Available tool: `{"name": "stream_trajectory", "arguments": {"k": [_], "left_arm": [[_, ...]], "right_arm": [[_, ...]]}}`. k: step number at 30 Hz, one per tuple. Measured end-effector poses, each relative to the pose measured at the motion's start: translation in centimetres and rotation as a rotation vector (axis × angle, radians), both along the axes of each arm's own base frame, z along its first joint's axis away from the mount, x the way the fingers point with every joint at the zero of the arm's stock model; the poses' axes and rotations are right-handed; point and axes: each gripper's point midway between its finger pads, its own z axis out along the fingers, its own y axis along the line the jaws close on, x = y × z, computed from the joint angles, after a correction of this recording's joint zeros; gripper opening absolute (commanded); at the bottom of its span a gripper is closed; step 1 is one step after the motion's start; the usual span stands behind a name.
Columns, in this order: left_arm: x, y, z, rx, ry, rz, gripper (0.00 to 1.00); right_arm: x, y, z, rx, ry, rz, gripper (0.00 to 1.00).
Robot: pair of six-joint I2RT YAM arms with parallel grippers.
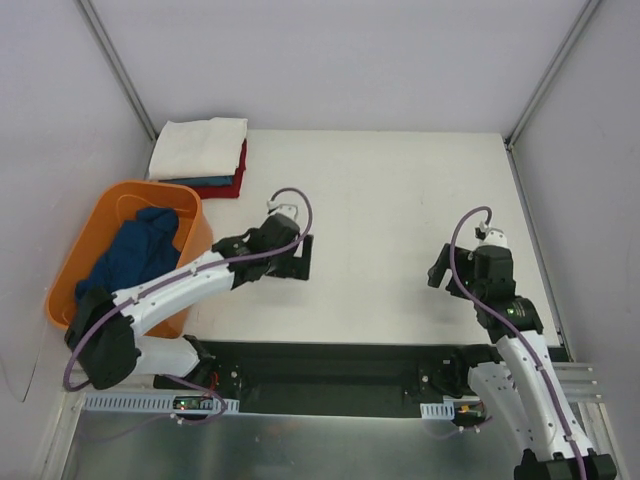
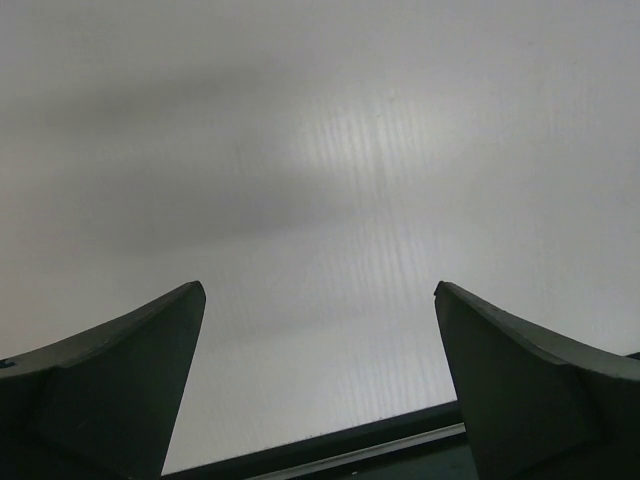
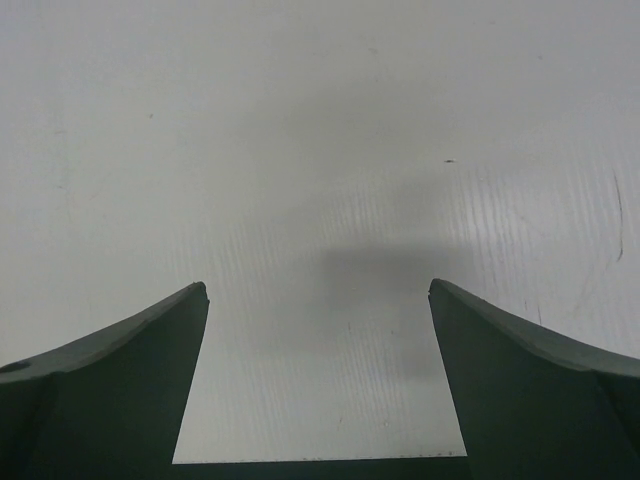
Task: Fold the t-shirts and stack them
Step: Put the neatly folded tshirt into the corner of the board with the left arm
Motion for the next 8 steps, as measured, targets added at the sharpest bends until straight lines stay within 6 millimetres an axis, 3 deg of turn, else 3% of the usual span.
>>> {"name": "stream_trajectory", "arguments": {"k": [3, 8], "left_arm": [[-2.6, 2.6, -2.1, -0.001, 0.008, 0.052, 0.99], [-2.7, 3.7, -0.3, -0.108, -0.105, 0.117, 0.99]], "right_arm": [[-0.4, -0.7, -0.6, -0.014, -0.032, -0.031, 0.97], [-0.1, -0.7, 0.1, 0.003, -0.123, -0.040, 0.97]]}}
